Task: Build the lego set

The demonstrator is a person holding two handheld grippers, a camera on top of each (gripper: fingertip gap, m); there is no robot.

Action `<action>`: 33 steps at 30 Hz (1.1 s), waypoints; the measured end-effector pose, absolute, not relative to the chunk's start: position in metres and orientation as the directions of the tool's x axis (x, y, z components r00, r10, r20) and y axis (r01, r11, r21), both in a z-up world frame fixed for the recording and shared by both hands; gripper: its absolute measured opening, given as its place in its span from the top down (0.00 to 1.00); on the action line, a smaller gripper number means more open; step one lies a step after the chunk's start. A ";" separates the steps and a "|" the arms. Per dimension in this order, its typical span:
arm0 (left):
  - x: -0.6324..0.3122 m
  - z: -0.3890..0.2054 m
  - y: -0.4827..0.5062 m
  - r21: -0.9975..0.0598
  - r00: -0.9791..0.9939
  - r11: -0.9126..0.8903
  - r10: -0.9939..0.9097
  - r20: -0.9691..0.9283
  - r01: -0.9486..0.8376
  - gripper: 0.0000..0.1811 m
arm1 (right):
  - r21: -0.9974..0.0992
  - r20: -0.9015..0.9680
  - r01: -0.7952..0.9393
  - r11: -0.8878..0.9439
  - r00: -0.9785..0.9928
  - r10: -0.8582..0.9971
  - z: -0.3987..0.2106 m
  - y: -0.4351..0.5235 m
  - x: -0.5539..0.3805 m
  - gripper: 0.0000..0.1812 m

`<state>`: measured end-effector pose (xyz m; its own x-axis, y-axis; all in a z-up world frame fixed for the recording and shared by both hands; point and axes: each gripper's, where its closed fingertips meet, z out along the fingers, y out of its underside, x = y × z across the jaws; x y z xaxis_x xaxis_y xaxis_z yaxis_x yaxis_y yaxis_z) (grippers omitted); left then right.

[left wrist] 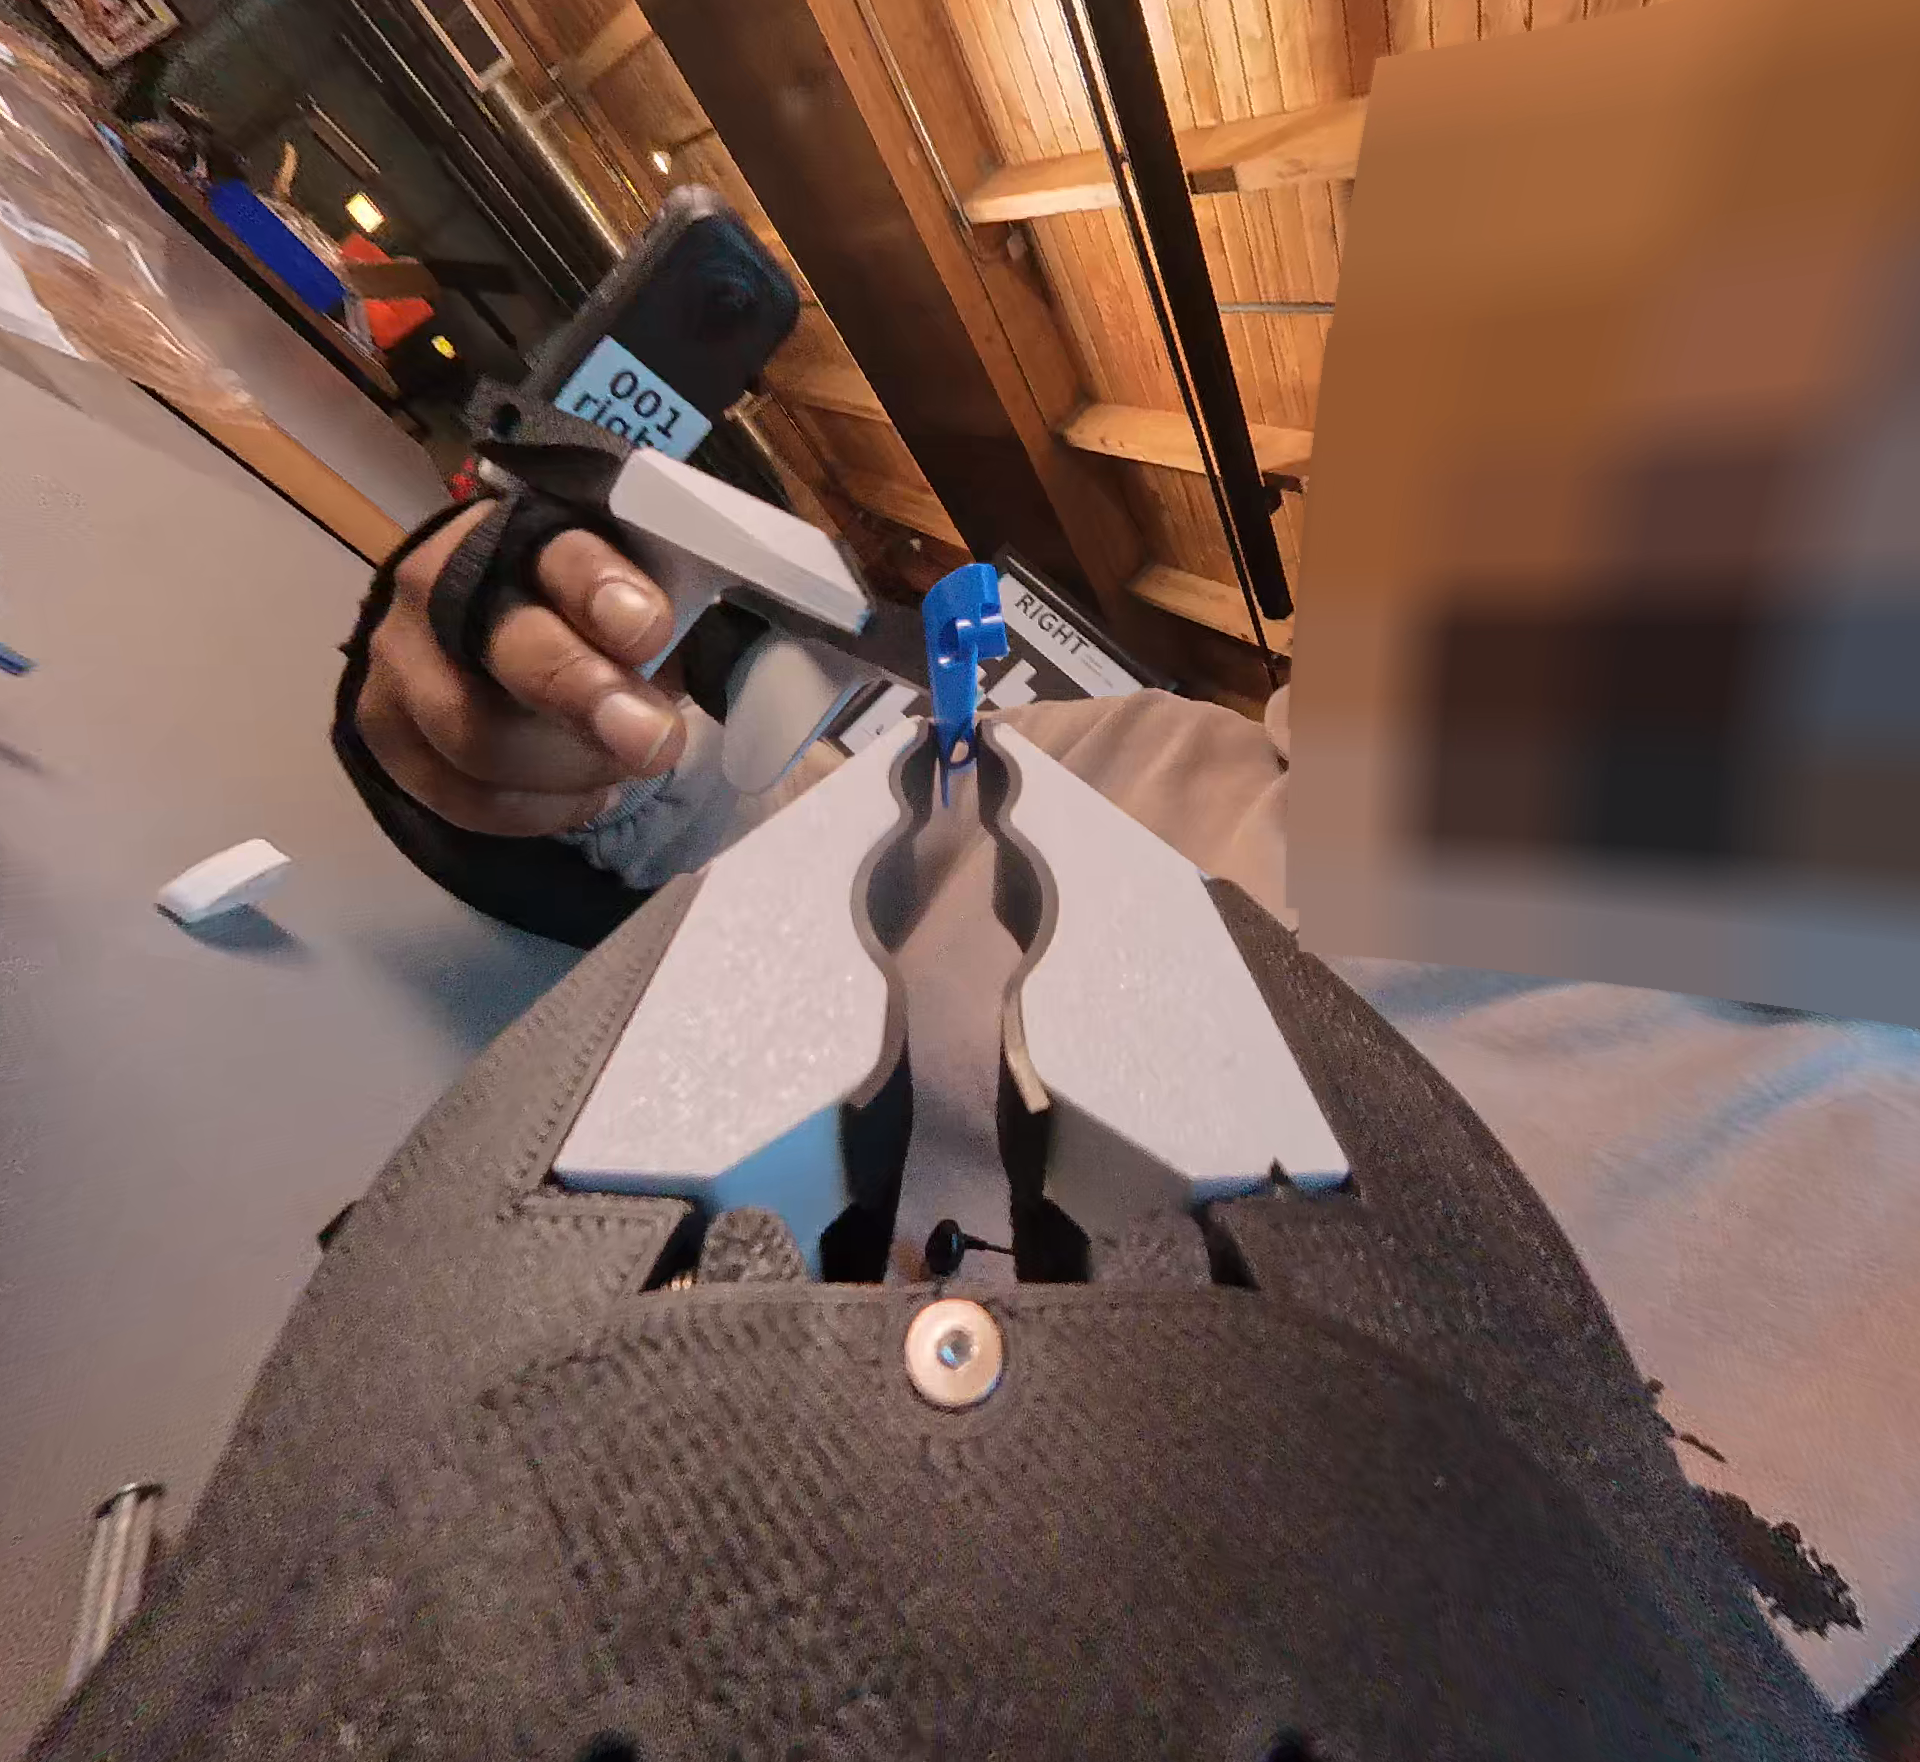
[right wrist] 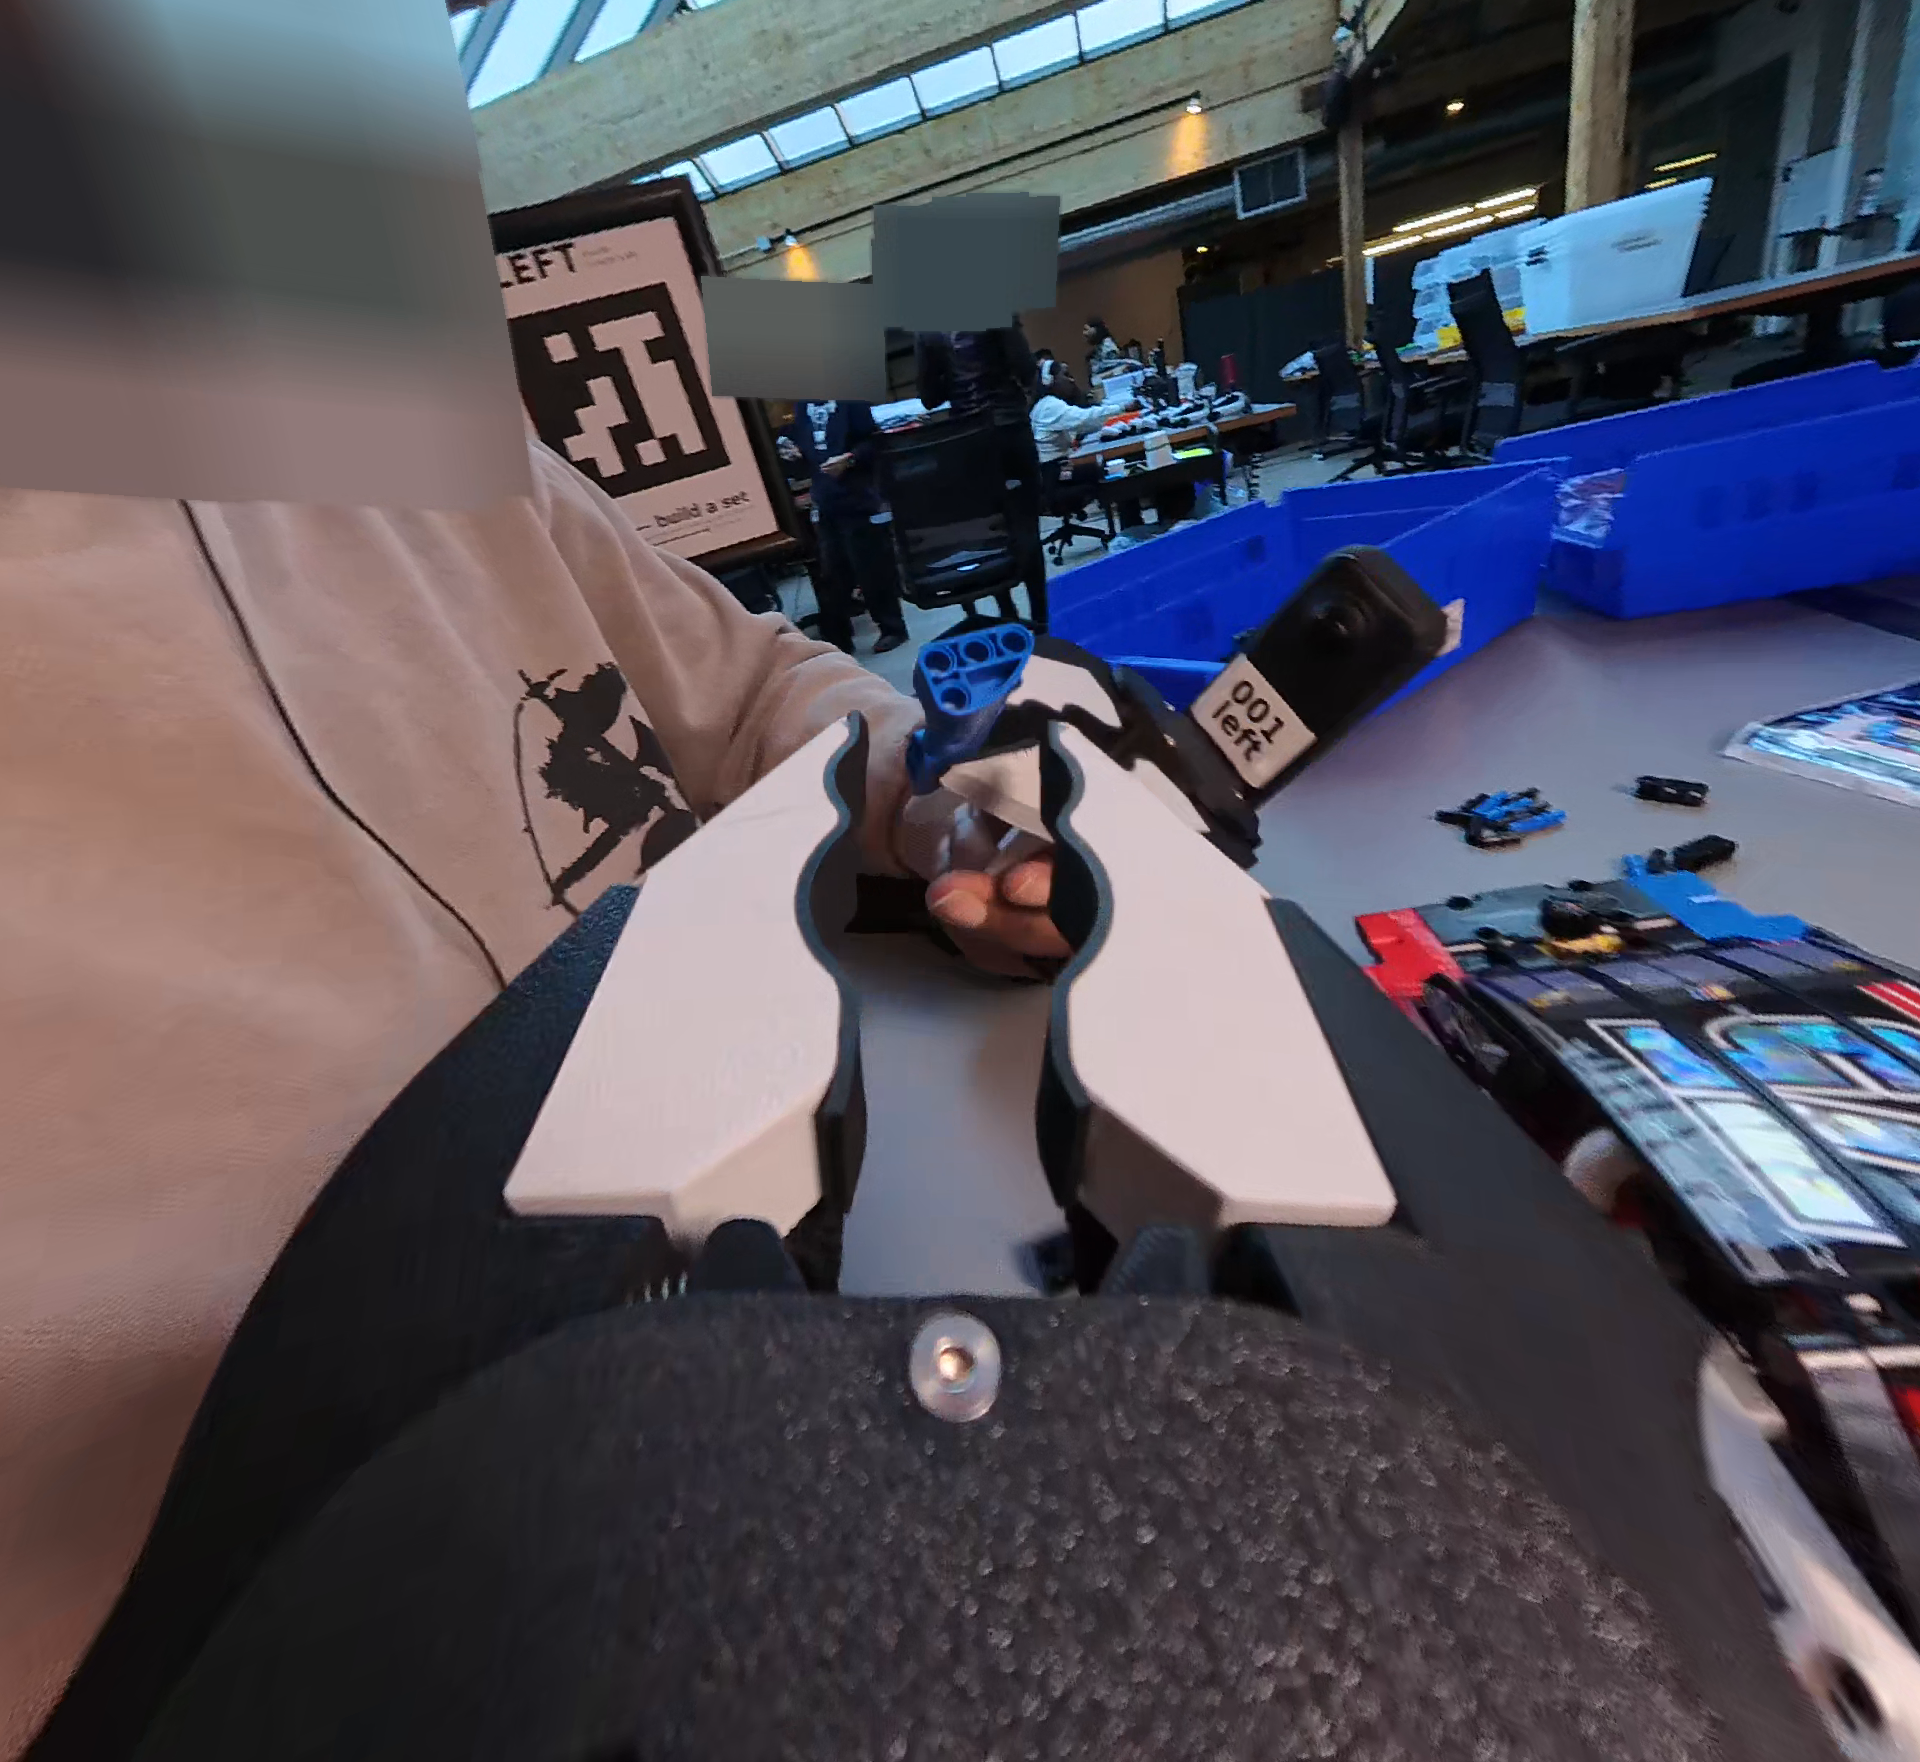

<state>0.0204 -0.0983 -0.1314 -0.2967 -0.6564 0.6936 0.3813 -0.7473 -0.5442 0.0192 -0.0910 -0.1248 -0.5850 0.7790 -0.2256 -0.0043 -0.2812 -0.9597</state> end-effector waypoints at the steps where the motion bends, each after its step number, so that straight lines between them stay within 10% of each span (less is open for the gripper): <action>1: 0.026 -0.132 -0.104 -0.551 -0.319 -0.759 -0.648 0.691 0.347 0.97 | -0.962 -0.213 -0.004 -0.273 -0.615 0.759 -0.123 -0.098 0.022 0.82; 12: 0.025 -0.155 -0.081 -0.699 0.028 -0.617 -0.742 0.670 0.361 0.94 | -0.972 -0.231 0.070 -0.223 -0.422 0.877 -0.140 -0.080 0.008 0.89; 18: -0.009 -0.177 -0.038 -0.994 0.760 -0.104 -0.649 0.034 -0.045 0.84 | -0.849 -0.529 0.064 -0.525 -0.084 0.845 -0.154 -0.022 -0.007 0.89; 26: -0.004 -0.176 -0.029 -0.908 0.800 0.059 -0.452 -0.396 -0.415 0.89 | -0.698 -0.716 0.000 -0.716 -0.008 0.698 -0.166 -0.022 -0.015 0.89; 30: -0.004 -0.180 -0.029 -0.901 0.794 0.045 -0.455 -0.403 -0.432 0.97 | -0.699 -0.715 0.001 -0.715 0.010 0.699 -0.169 -0.020 -0.014 0.89; 33: -0.002 -0.172 -0.033 -0.992 0.820 -0.074 -0.571 -0.041 -0.101 0.98 | -0.749 -0.661 -0.001 -0.663 -0.060 0.748 -0.159 -0.023 -0.012 0.87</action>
